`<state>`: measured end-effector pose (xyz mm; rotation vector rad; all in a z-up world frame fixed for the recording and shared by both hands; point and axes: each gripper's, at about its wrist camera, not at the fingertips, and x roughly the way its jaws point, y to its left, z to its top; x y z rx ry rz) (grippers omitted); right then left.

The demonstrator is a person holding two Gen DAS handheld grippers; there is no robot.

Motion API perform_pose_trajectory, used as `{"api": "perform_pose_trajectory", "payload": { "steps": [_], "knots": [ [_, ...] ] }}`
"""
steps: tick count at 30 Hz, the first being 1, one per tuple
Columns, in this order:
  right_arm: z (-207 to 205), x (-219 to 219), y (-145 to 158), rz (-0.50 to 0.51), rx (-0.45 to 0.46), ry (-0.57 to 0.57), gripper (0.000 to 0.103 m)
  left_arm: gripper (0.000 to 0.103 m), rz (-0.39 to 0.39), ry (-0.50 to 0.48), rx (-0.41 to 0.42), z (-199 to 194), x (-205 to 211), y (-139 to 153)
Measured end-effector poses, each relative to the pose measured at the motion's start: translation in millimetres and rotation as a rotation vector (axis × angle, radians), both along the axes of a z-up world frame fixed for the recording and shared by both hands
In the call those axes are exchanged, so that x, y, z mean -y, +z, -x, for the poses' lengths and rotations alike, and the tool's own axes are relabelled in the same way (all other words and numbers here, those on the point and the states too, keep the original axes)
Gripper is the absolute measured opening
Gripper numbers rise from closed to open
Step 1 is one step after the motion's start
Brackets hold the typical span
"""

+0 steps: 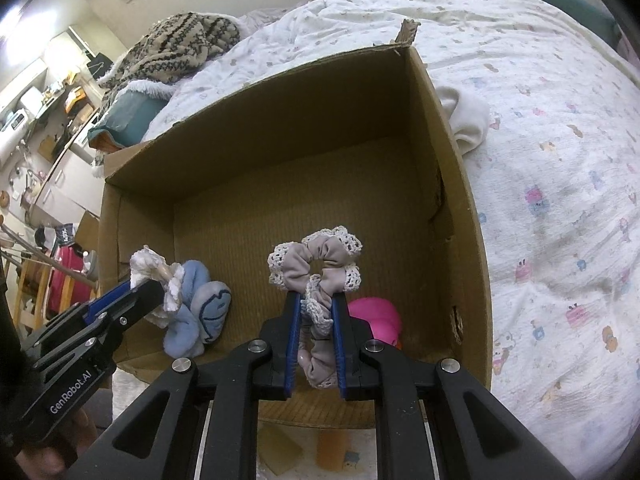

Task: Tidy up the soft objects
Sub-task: 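Carry both scrunchies into the box and open both tools, then withdraw both tools from the box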

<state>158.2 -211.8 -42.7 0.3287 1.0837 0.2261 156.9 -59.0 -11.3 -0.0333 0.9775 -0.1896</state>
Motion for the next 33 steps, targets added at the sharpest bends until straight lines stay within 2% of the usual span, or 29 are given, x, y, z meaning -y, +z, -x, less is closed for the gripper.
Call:
{"api": "perform_pose_trajectory", "payload": {
  "steps": [2, 7, 11, 13, 17, 20, 21, 22, 23, 26, 28, 33],
  "knots": [
    [0, 1, 0, -0.003, 0.000, -0.002, 0.015, 0.028, 0.001, -0.002, 0.004, 1, 0, 1],
    [0, 1, 1, -0.001, 0.007, -0.002, 0.015, 0.046, -0.010, 0.003, 0.028, 5, 2, 5],
    [2, 2, 3, -0.005, 0.015, -0.003, 0.015, 0.050, 0.003, 0.004, 0.031, 5, 1, 8],
    [2, 2, 4, -0.004, 0.018, -0.004, 0.016, 0.057, -0.001, 0.011, 0.036, 5, 1, 8],
    [2, 2, 4, -0.009, 0.016, -0.010, 0.020, 0.059, 0.001, 0.023, 0.037, 5, -2, 10],
    [3, 2, 7, -0.002, 0.026, -0.015, 0.031, 0.059, 0.000, 0.029, 0.033, 5, -3, 10],
    [2, 1, 8, 0.002, 0.029, -0.017, 0.044, 0.060, 0.000, 0.031, 0.031, 5, -4, 10],
    [3, 2, 10, 0.007, 0.035, -0.025, 0.067, 0.060, 0.000, 0.032, 0.030, 5, -4, 10],
    [4, 3, 12, 0.011, 0.047, -0.036, 0.073, 0.060, 0.000, 0.034, 0.029, 6, -5, 11],
    [5, 4, 17, 0.011, 0.067, -0.042, 0.074, 0.061, -0.003, 0.047, 0.032, 8, -7, 13],
    [6, 5, 18, 0.008, 0.069, -0.044, 0.074, 0.067, -0.007, 0.057, 0.034, 9, -8, 14],
    [9, 7, 22, -0.011, 0.074, -0.051, 0.074, 0.069, 0.001, 0.089, 0.042, 14, -14, 20]
  ]
}}
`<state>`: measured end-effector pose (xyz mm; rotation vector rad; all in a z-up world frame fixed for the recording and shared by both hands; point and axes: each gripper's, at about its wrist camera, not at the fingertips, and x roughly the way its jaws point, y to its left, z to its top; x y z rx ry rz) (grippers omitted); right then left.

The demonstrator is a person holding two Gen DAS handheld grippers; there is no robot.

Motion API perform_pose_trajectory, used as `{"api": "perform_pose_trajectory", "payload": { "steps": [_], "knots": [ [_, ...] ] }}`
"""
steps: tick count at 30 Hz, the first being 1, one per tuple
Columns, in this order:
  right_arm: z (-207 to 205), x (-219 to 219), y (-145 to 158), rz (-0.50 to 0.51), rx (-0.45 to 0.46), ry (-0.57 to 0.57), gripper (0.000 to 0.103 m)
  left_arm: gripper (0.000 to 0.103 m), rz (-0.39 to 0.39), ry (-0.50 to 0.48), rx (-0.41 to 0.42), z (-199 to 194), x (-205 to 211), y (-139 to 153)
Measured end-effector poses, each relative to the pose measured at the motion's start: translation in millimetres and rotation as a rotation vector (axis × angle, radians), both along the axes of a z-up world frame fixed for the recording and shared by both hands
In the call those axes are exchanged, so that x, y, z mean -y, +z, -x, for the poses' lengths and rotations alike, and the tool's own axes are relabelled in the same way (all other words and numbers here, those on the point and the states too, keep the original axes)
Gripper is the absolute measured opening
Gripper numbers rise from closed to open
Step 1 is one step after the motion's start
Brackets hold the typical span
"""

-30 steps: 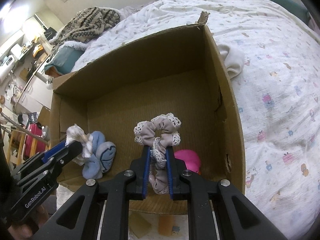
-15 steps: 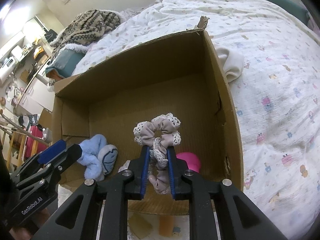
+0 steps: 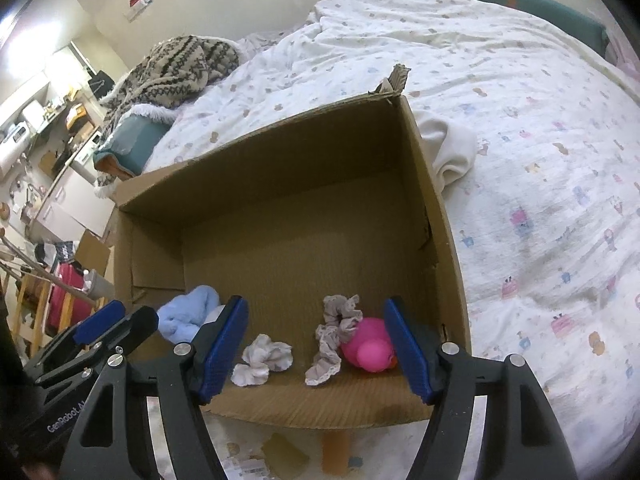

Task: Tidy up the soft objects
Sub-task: 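Withdraw both tools from the box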

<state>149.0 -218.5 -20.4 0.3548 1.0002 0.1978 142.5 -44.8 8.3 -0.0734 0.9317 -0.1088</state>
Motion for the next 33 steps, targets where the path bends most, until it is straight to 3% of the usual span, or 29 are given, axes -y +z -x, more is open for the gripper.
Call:
{"api": "perform_pose_trajectory", "payload": {
  "steps": [14, 33],
  "knots": [
    [25, 8, 13, 0.008, 0.014, -0.006, 0.074, 0.069, -0.069, 0.019, 0.010, 24, -7, 6],
    [74, 6, 10, 0.015, -0.031, -0.001, 0.074, 0.069, -0.043, 0.059, -0.032, 67, -22, 0]
  ]
}}
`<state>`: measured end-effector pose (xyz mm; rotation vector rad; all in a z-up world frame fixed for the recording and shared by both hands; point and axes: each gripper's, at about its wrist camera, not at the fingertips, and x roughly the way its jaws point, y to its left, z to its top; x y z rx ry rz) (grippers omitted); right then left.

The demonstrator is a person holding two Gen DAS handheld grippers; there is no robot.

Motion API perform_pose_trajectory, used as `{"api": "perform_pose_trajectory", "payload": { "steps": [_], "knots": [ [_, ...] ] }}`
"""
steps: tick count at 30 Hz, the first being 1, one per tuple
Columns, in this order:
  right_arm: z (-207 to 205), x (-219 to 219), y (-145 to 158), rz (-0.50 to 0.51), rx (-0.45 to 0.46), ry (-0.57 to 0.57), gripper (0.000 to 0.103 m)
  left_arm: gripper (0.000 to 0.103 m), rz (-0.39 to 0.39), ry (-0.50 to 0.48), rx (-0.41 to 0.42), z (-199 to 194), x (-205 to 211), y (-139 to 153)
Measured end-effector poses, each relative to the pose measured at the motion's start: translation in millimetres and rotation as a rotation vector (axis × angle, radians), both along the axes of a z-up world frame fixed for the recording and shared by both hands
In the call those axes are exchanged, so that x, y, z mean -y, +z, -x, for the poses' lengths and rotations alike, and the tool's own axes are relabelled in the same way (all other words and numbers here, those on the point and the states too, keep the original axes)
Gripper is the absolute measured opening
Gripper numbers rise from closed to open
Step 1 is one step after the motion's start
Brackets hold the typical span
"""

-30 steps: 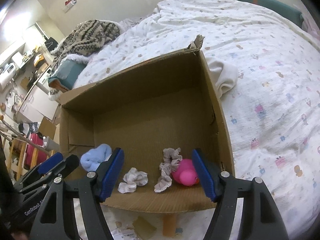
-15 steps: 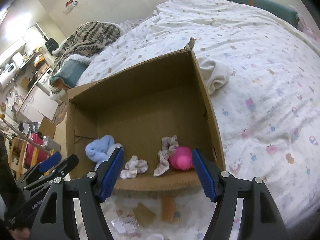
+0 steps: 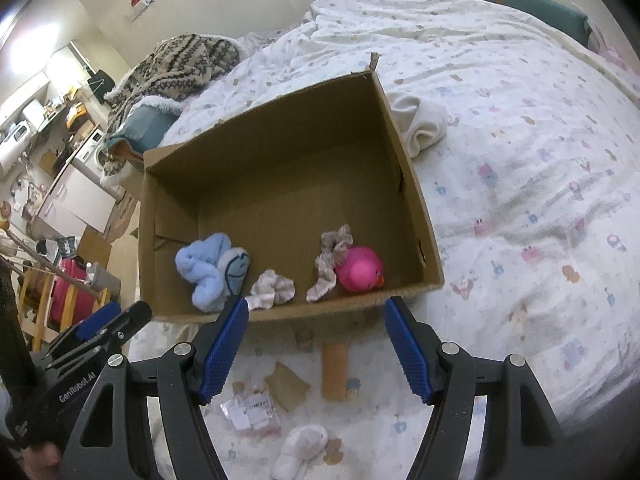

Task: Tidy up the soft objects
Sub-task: 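Withdraw both tools from the box, then grasp the plastic-wrapped white item with the left tool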

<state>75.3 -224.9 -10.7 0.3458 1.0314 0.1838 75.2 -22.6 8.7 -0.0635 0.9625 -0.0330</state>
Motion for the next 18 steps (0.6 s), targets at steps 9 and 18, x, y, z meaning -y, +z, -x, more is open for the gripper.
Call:
{"api": "perform_pose_trajectory", "payload": {
  "steps": [9, 18],
  "knots": [
    [13, 5, -17, -0.014, -0.089, -0.023, 0.074, 0.069, 0.018, 0.003, -0.046, 7, -4, -10],
    [13, 14, -39, -0.051, -0.193, -0.063, 0.074, 0.069, 0.072, -0.029, -0.188, 7, 4, -39]
  ]
}}
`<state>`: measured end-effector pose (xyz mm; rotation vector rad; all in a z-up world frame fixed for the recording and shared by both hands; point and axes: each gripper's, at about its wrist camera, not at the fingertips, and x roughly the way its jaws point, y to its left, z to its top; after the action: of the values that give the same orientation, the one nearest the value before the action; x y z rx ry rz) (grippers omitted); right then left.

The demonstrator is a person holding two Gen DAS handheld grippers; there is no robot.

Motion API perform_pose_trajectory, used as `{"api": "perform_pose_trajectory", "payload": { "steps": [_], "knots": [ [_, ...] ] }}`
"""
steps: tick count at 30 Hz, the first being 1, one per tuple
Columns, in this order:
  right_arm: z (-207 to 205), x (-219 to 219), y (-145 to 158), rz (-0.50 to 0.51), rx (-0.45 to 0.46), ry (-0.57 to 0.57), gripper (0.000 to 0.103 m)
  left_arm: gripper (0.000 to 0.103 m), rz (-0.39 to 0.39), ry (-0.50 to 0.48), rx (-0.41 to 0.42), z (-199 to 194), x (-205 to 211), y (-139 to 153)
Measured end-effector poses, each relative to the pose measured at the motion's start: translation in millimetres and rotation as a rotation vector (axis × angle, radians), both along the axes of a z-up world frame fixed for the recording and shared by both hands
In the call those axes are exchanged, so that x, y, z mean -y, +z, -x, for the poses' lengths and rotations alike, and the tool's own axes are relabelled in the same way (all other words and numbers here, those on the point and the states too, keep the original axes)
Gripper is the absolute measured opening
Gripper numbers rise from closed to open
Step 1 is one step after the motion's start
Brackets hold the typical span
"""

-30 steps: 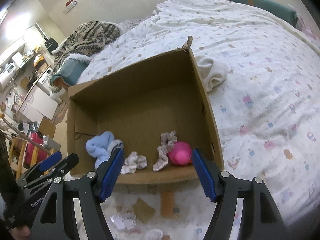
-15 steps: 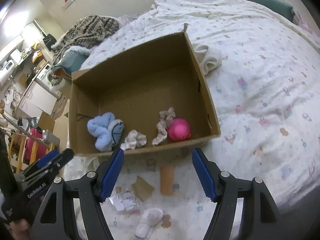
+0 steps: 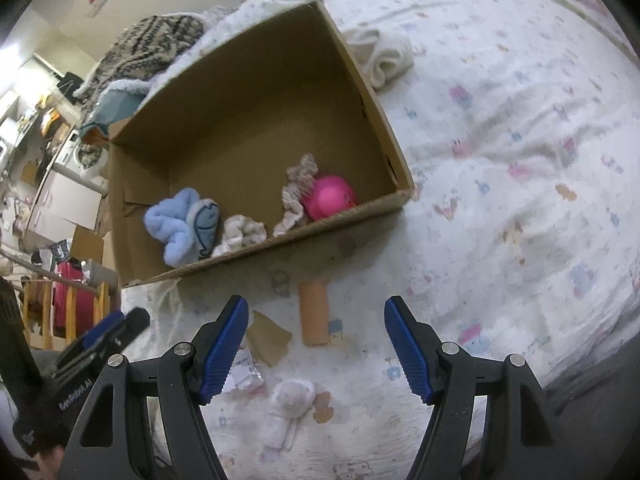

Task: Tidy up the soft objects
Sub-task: 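Grasp the plastic-wrapped white item with the left tool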

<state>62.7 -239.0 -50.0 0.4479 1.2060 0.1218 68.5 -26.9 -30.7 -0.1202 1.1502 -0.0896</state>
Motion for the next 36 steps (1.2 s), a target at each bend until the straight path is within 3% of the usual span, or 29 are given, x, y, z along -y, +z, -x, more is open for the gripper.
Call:
{"api": "perform_pose_trajectory", "payload": {
  "steps": [4, 7, 9, 12, 18, 20, 22, 24, 31, 36],
  "knots": [
    [-2, 1, -7, -0.012, -0.027, -0.007, 0.074, 0.069, 0.042, -0.017, -0.073, -2, 2, -17],
    [-3, 0, -11, -0.016, -0.042, -0.009, 0.074, 0.069, 0.097, -0.074, -0.177, -2, 14, -38],
    [-5, 0, -13, -0.019, -0.049, -0.010, 0.074, 0.069, 0.104, -0.109, -0.248, 1, 25, -53],
    [-6, -1, -15, -0.018, -0.056, -0.007, 0.074, 0.069, 0.077, -0.142, -0.282, 5, 38, -67],
    [-8, -4, -16, -0.013, -0.059, 0.001, 0.074, 0.068, 0.015, -0.207, -0.271, 7, 59, -79],
    [-8, -4, -16, -0.008, -0.057, 0.003, 0.074, 0.061, 0.001, -0.225, -0.261, 7, 63, -80],
    [-8, -5, -16, -0.010, -0.057, 0.002, 0.074, 0.036, -0.008, -0.243, -0.258, 10, 66, -79],
    [-8, -5, -15, -0.011, -0.057, 0.001, 0.074, 0.023, -0.013, -0.259, -0.261, 13, 69, -79],
    [-7, -5, -16, -0.024, -0.066, 0.016, 0.074, 0.023, -0.004, -0.234, -0.264, 24, 60, -69],
    [-3, -19, -23, -0.096, -0.119, 0.105, 0.074, 0.023, -0.014, -0.168, -0.235, 27, 37, -53]
  ]
}}
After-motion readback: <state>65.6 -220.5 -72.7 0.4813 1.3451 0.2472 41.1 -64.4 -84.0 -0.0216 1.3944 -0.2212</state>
